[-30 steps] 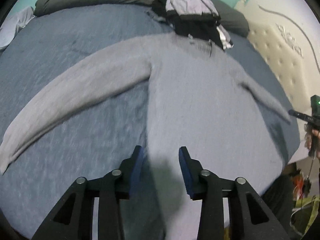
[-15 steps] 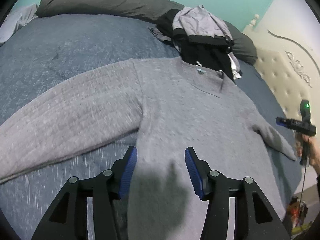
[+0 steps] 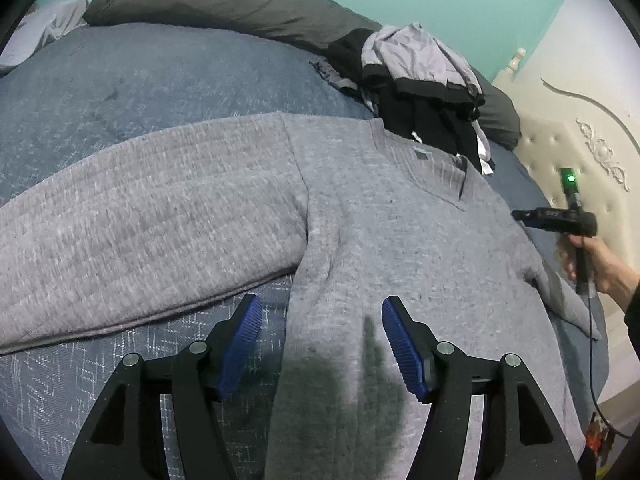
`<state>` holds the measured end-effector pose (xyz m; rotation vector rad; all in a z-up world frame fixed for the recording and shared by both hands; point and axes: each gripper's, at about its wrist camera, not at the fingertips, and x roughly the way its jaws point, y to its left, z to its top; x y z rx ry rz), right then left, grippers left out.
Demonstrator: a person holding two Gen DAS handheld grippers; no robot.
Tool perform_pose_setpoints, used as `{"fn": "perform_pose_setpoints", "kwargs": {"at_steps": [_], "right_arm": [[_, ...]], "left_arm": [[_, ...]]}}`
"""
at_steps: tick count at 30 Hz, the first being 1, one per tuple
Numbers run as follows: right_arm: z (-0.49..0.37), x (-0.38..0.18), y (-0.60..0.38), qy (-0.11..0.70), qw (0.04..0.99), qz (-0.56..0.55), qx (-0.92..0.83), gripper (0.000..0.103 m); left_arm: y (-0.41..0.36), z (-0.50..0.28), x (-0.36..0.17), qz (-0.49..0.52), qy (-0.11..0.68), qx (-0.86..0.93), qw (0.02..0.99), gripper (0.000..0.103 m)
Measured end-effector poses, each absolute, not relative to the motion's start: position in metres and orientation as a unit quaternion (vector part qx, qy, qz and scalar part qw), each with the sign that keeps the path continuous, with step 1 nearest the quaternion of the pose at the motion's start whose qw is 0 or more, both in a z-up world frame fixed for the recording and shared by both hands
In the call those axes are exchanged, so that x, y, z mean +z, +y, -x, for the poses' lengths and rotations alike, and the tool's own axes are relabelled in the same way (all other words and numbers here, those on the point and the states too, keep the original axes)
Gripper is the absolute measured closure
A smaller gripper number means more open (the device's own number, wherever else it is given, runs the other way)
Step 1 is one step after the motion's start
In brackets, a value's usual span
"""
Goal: Fold clothes
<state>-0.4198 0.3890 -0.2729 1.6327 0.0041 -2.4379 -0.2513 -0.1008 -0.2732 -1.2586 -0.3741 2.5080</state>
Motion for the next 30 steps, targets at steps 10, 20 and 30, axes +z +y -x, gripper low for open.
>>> {"fn": "perform_pose_setpoints", "kwargs": {"at_steps": [10,20,30], "right_arm": [[0.428,-0.295,0.381,0.055,0.112,-0.560,-0.819,0.088],[0.445,-0.268,0.377,0.132,0.041,-0.500,-0.855,0.094],[0.457,-0.301,0.399,0.106,0.011,-0.516,-0.850,0.058]], "left_arm": [[-0.100,0.255,-0.283,0.447,-0.125,0.872,0.155,0.036],[-0.089,0.254,-0.284,0.445,-0.109,0.874,0.162,0.036],[-0.094,0.256,-0.286,0.447,-0.115,0.872,0.164,0.036]]}}
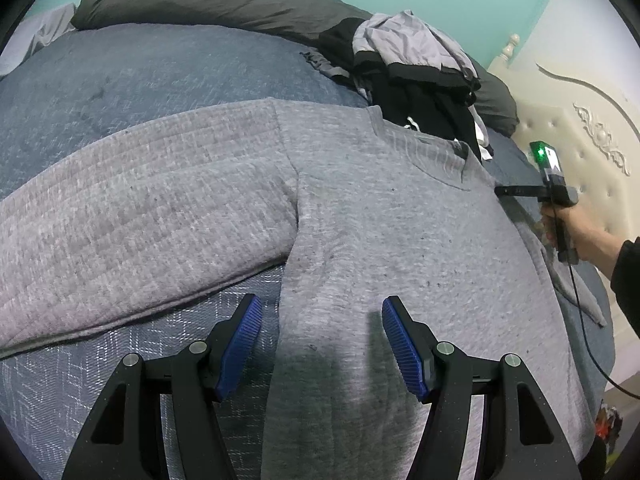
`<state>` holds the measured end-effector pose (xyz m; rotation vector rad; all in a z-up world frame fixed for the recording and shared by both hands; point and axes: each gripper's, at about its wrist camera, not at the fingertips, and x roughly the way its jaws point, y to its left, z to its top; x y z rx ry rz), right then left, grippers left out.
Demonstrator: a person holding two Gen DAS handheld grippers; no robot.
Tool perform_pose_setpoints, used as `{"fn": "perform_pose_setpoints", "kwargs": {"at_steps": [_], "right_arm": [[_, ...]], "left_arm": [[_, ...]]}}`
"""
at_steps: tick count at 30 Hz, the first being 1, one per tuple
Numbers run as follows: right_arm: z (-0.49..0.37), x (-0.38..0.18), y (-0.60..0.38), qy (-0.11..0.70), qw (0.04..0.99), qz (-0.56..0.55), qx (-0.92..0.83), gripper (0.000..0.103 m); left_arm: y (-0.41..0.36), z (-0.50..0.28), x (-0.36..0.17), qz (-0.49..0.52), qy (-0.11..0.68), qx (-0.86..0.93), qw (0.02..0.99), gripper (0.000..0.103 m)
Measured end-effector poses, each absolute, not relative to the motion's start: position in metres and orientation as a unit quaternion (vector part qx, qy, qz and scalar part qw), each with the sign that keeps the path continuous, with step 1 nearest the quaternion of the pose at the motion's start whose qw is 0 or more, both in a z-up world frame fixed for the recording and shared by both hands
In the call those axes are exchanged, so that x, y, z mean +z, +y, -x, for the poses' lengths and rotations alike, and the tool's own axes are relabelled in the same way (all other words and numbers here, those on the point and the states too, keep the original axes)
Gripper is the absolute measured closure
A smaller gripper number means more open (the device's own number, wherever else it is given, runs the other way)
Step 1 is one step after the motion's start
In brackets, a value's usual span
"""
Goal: Fold clothes
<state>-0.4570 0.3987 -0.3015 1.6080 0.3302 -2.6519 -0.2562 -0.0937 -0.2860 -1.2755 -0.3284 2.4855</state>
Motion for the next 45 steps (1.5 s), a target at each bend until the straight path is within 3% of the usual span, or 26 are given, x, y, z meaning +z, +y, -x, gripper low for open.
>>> {"fn": "perform_pose_setpoints", "kwargs": {"at_steps": [8,16,18,22,24,25,26,32,37,40,42,45], "right_arm": [[0.451,-0.267,0.416,0.032,0.040,-0.471,-0.881,0.055],[0.460,-0.276,0.381,0.042,0.063,-0.492,-0.867,0.054],[0.460,-0.284,0.371,0.045,0.071,-0.498,-0.863,0.050],[0.462,-0.307,0.349,0.109,0.059,-0.524,-0.843,0.046],[0.461,-0.303,0.347,0.112,0.048,-0.510,-0.852,0.060],[0.460,-0.300,0.348,0.108,0.043,-0.504,-0.856,0.074],[0.459,-0.296,0.347,0.110,0.034,-0.495,-0.861,0.077],[0.443,-0.267,0.362,0.098,-0.012,-0.445,-0.890,0.079],[0.441,-0.257,0.391,0.009,0.012,-0.452,-0.892,0.079],[0.442,-0.258,0.374,0.017,0.057,-0.467,-0.882,0.064],[0.442,-0.261,0.358,0.033,0.089,-0.470,-0.877,0.061],[0.441,-0.265,0.332,0.036,0.135,-0.467,-0.873,0.044]], "left_arm": [[-0.091,0.253,-0.284,0.445,-0.113,0.873,0.167,0.036],[-0.092,0.255,-0.287,0.449,-0.116,0.871,0.165,0.036],[-0.092,0.255,-0.288,0.449,-0.116,0.870,0.165,0.036],[-0.092,0.254,-0.288,0.449,-0.117,0.870,0.167,0.036],[-0.092,0.254,-0.288,0.449,-0.118,0.870,0.168,0.036],[-0.092,0.255,-0.288,0.449,-0.118,0.870,0.168,0.036],[-0.093,0.255,-0.288,0.449,-0.119,0.869,0.168,0.036],[-0.095,0.255,-0.285,0.446,-0.126,0.870,0.169,0.036],[-0.094,0.253,-0.280,0.440,-0.125,0.872,0.172,0.036],[-0.092,0.254,-0.281,0.442,-0.124,0.871,0.174,0.036],[-0.091,0.254,-0.284,0.445,-0.123,0.870,0.174,0.036],[-0.091,0.254,-0.285,0.446,-0.123,0.869,0.175,0.036]]}}
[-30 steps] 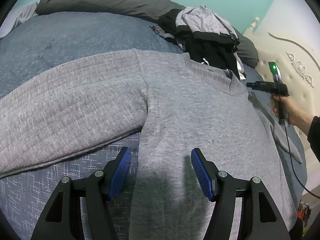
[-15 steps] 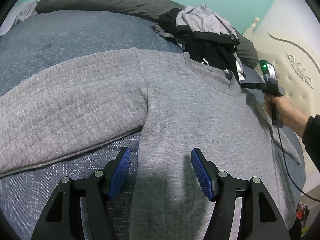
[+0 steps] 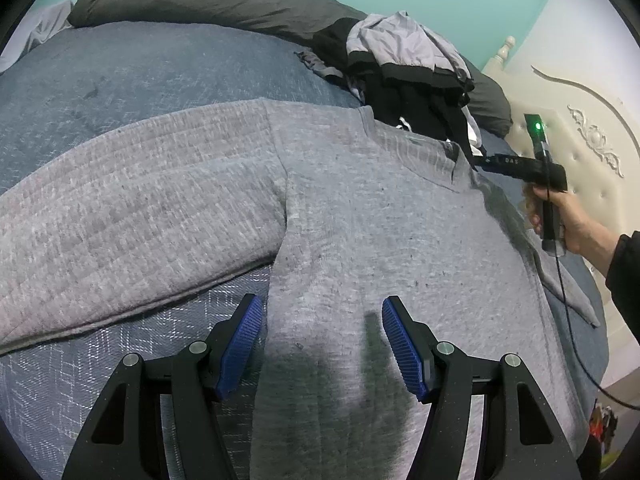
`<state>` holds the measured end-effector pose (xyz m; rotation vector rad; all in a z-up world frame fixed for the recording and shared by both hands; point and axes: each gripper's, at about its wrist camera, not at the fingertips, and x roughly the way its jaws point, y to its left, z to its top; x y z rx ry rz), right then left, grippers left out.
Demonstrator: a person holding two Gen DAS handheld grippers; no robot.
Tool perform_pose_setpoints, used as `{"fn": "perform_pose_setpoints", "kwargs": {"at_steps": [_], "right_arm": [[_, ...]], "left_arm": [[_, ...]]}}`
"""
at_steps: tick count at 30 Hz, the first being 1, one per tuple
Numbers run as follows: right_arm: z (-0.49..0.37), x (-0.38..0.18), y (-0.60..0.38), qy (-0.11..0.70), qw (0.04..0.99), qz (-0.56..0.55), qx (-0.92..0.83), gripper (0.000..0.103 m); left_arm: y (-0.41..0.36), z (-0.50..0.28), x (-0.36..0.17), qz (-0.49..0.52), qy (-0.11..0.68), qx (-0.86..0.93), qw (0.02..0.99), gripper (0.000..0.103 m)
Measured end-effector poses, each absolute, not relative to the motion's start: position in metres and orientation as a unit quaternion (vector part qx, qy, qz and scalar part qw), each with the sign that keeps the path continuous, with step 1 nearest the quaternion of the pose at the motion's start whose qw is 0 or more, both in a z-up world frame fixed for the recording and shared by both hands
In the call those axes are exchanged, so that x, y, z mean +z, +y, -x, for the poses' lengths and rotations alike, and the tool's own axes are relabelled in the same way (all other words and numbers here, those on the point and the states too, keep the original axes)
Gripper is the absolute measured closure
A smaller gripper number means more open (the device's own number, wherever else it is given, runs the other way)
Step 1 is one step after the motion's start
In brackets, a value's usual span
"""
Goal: Fold clothes
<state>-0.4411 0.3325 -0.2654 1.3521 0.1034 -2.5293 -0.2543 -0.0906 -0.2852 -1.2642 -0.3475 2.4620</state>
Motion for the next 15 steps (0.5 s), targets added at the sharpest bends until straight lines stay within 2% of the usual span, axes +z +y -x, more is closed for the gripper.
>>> {"fn": "perform_pose_setpoints", "kwargs": {"at_steps": [8,9,13,15], "right_arm": [[0.454,-0.278,0.290,0.068,0.119,-0.475,-0.869,0.046],[0.459,-0.280,0.291,0.064,0.121,-0.474,-0.870,0.050],[0.468,-0.284,0.279,0.079,0.112,-0.479,-0.867,0.084],[0.472,-0.285,0.272,0.093,0.104,-0.480,-0.866,0.092]], "left_arm": [[-0.091,0.254,-0.287,0.447,-0.124,0.868,0.175,0.036],[-0.091,0.254,-0.288,0.448,-0.124,0.868,0.175,0.036],[-0.094,0.254,-0.289,0.449,-0.127,0.867,0.175,0.036],[-0.094,0.254,-0.289,0.449,-0.128,0.867,0.175,0.036]]}}
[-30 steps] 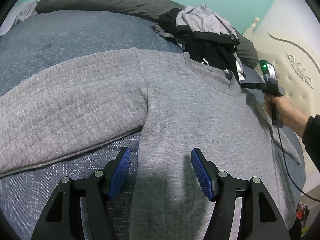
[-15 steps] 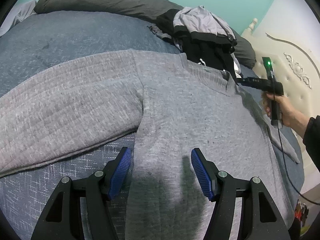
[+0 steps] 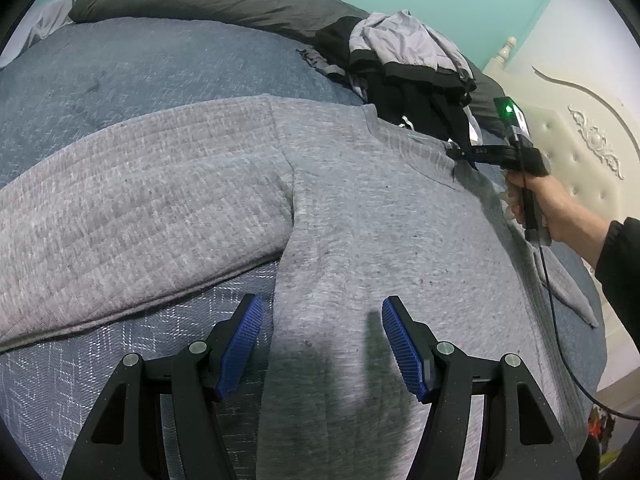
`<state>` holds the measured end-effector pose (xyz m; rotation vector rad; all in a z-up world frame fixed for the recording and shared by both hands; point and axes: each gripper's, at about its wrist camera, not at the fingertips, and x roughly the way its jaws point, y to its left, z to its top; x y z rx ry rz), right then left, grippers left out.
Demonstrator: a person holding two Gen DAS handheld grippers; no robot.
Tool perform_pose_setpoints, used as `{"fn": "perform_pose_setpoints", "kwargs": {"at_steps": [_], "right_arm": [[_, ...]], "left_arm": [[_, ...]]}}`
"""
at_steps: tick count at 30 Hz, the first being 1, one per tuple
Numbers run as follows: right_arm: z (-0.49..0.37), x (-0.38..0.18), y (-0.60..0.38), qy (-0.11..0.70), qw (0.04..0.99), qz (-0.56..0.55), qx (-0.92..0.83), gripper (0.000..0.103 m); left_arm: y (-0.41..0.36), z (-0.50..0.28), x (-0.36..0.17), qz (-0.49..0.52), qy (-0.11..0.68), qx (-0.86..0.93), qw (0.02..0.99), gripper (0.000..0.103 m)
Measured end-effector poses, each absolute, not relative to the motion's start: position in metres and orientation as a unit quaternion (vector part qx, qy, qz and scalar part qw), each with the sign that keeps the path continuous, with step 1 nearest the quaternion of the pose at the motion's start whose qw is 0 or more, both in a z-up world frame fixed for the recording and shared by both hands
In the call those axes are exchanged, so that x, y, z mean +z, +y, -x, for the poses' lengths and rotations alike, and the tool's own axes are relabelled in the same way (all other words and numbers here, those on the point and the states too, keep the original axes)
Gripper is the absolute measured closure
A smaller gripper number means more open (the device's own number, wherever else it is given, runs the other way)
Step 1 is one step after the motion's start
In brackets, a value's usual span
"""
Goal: Fold clothes
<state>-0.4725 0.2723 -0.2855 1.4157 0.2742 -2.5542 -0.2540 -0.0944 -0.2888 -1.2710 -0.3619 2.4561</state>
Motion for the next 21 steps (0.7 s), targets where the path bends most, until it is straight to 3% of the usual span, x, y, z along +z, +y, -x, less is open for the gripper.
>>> {"fn": "perform_pose_setpoints", "kwargs": {"at_steps": [9,15,18,20,21], "right_arm": [[0.511,-0.290,0.266,0.088,0.052,-0.486,-0.868,0.095],[0.517,-0.288,0.276,0.023,0.052,-0.491,-0.870,0.093],[0.514,-0.280,0.286,-0.005,0.076,-0.491,-0.868,0.076],[0.513,-0.275,0.292,-0.016,0.093,-0.505,-0.858,0.047],[0.512,-0.271,0.294,-0.021,0.097,-0.505,-0.857,0.046]], "left_arm": [[-0.103,0.255,-0.290,0.450,-0.138,0.865,0.171,0.036],[-0.105,0.256,-0.291,0.452,-0.139,0.864,0.171,0.036],[-0.105,0.254,-0.289,0.449,-0.139,0.866,0.172,0.036],[-0.104,0.253,-0.286,0.447,-0.139,0.867,0.174,0.036],[-0.103,0.253,-0.285,0.445,-0.138,0.867,0.174,0.036]]}}
